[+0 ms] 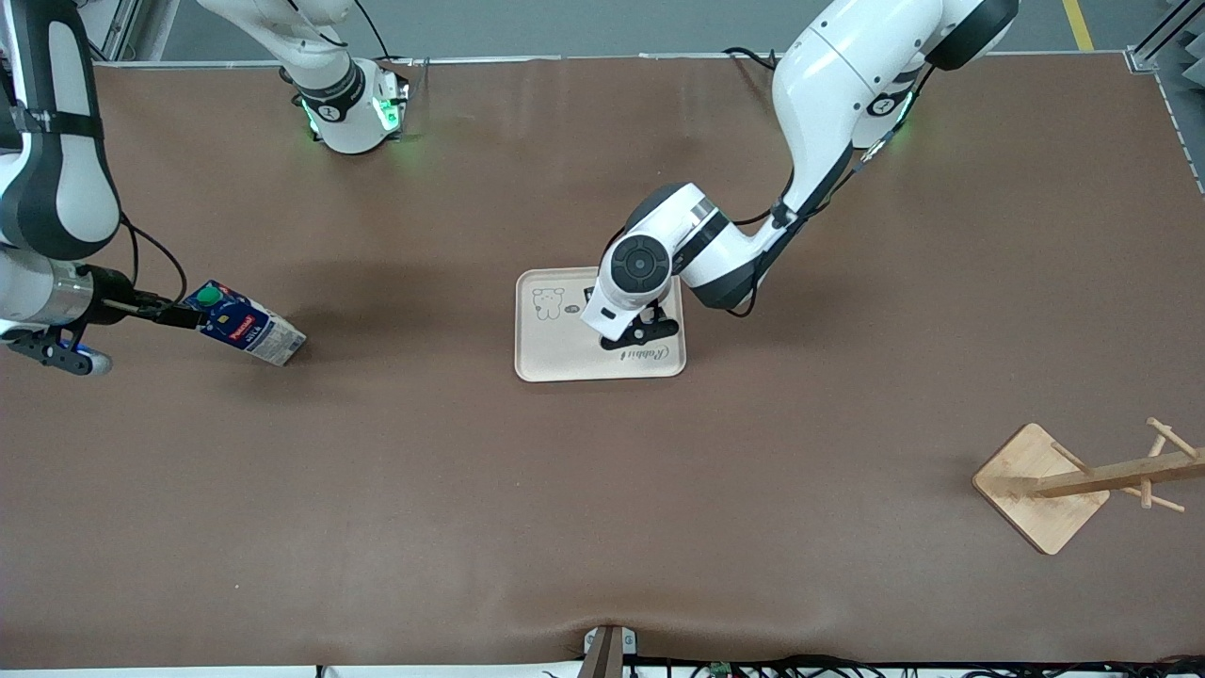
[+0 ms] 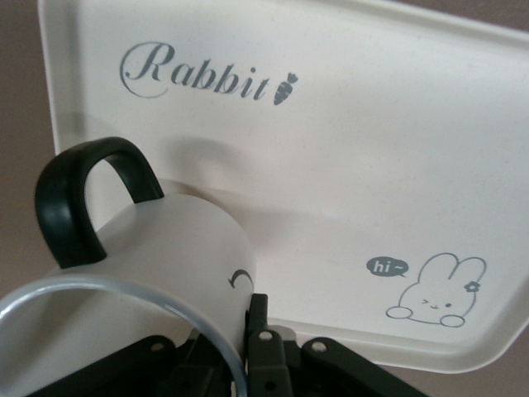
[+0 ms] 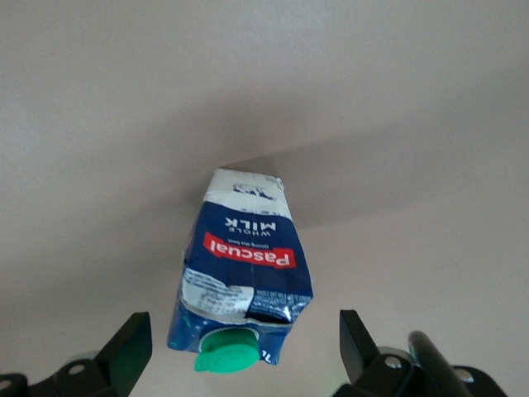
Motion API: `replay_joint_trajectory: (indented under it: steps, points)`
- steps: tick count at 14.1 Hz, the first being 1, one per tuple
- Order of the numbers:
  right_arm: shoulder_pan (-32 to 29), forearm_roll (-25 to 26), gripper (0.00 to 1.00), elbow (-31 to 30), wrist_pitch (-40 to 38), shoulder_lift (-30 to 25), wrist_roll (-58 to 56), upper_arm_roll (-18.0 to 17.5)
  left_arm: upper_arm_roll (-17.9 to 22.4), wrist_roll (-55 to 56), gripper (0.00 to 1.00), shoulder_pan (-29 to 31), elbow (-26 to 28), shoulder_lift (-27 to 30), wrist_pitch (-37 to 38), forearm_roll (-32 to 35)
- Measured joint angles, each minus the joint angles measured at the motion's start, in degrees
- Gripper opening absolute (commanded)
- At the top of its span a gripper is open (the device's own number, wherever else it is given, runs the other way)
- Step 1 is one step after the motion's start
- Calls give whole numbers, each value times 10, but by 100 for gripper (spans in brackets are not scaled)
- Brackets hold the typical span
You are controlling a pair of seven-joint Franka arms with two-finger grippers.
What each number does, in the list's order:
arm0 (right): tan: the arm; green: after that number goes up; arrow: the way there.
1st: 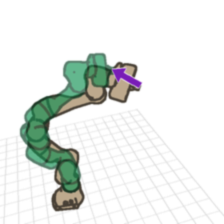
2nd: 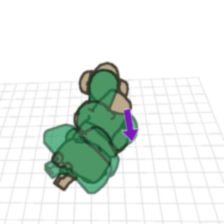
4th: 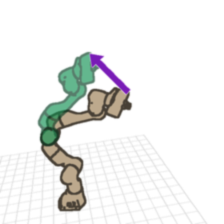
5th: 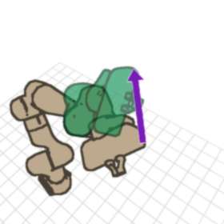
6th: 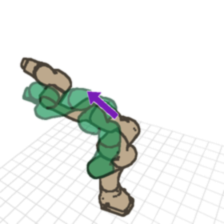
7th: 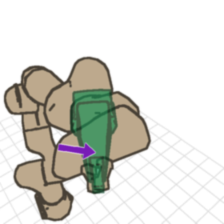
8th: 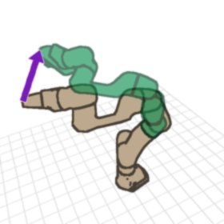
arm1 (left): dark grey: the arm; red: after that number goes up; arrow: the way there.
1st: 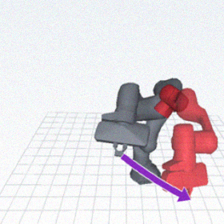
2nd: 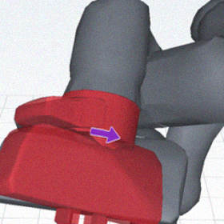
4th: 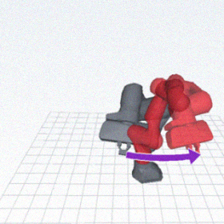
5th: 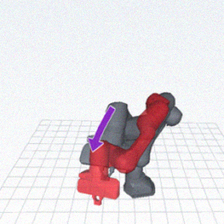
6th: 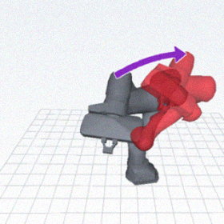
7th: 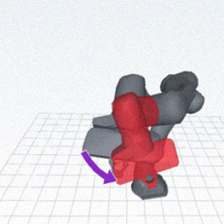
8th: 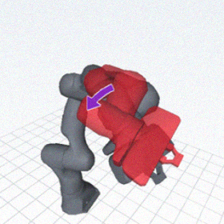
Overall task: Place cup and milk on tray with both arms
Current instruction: 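Set the mug on the tray while the right gripper grasps the milk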
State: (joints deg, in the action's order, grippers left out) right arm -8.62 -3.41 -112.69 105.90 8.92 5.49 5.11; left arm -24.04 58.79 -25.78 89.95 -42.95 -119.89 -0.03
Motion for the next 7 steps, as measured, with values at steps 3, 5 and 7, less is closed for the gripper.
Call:
replay_joint_trajectory:
  steps: [3, 5, 7]
  points:
    - [-12, -38, 100, -41, 25, -13, 1, 0, 7, 0, 0, 0, 0, -6, -1, 0]
    - [-21, -56, 100, -63, 49, -13, 1, 0, 10, 4, 0, 0, 0, -6, -1, 0]
    - [-23, -70, 66, -80, 66, -13, 1, 0, 14, 12, 0, 0, 0, -6, -1, 0]
